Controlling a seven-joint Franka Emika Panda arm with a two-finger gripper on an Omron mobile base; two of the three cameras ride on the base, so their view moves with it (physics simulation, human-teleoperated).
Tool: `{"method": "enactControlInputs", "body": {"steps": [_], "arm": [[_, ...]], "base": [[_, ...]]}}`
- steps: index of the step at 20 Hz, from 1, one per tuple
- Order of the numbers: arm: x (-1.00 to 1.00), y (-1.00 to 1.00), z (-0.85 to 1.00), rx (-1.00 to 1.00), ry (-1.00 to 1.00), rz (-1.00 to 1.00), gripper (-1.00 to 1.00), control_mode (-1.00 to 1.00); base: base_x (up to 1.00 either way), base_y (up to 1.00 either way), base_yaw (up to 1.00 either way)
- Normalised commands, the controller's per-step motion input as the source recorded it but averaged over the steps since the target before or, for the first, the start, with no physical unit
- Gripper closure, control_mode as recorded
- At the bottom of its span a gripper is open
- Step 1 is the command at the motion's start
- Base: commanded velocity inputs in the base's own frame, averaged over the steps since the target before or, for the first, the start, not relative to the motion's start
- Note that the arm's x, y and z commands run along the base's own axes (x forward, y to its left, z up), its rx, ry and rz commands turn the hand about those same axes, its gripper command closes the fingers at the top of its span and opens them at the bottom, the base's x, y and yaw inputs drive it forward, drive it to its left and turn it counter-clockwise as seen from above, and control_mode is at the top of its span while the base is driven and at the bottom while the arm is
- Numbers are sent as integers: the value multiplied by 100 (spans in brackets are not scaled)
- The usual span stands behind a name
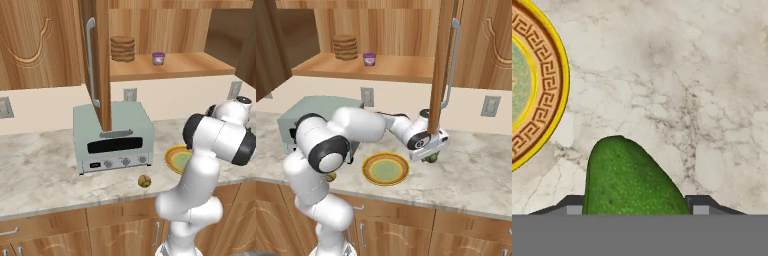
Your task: Pick the avocado and bread from the counter and place them on the plate. Then pick the jam from the cabinet and place it next to the plate. Lastly close the cabinet door.
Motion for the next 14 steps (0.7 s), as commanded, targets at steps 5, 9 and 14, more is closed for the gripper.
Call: {"method": "enactControlInputs", "body": {"steps": [5,9,14], "arm": [[-54,57,32,0,0,0,100,-100],[-39,61,15,0,0,0,100,-100],[-25,52,5,0,1,0,100,-100]], "base": [[0,0,0],[0,0,0],[0,0,0]]}}
